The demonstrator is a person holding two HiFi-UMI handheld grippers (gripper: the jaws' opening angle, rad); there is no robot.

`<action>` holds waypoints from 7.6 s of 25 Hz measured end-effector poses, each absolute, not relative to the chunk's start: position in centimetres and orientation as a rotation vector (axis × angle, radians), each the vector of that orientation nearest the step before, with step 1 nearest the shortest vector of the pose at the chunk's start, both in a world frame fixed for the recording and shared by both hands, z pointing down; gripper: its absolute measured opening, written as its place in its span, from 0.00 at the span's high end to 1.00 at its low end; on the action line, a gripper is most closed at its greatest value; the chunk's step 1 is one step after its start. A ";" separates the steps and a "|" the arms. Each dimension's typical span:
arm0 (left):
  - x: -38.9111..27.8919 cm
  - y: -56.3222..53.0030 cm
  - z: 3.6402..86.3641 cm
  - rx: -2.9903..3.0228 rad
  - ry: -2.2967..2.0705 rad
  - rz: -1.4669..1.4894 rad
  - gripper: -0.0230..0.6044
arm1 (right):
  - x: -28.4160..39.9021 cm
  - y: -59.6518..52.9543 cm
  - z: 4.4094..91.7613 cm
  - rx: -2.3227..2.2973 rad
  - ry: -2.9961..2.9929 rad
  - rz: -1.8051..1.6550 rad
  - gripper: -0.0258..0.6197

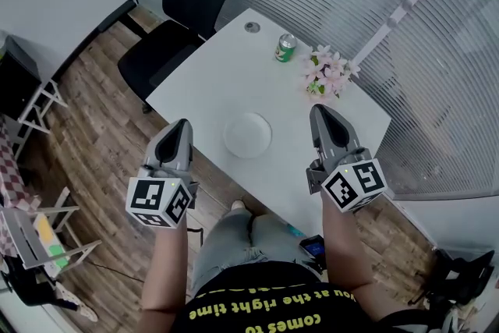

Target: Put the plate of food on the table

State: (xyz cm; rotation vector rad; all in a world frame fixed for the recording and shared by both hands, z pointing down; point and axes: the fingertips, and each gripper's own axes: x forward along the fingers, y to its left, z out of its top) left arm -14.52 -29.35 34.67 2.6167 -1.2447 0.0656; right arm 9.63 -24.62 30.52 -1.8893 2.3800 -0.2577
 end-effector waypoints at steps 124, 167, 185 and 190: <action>5.8 -34.7 48.4 2.572 -0.864 0.353 0.96 | 29.3 -26.4 61.2 -2.534 2.124 -1.041 0.35; -2.5 -32.1 37.9 2.696 -1.039 0.165 0.96 | 24.5 -27.0 39.8 -2.424 2.216 -0.455 0.35; -9.6 -30.2 36.9 2.623 -1.232 0.139 0.96 | 16.1 -29.3 37.6 -2.208 2.436 -0.381 0.35; -12.5 -29.8 36.9 2.580 -1.318 0.131 0.96 | 12.7 -30.6 37.7 -2.114 2.519 -0.375 0.35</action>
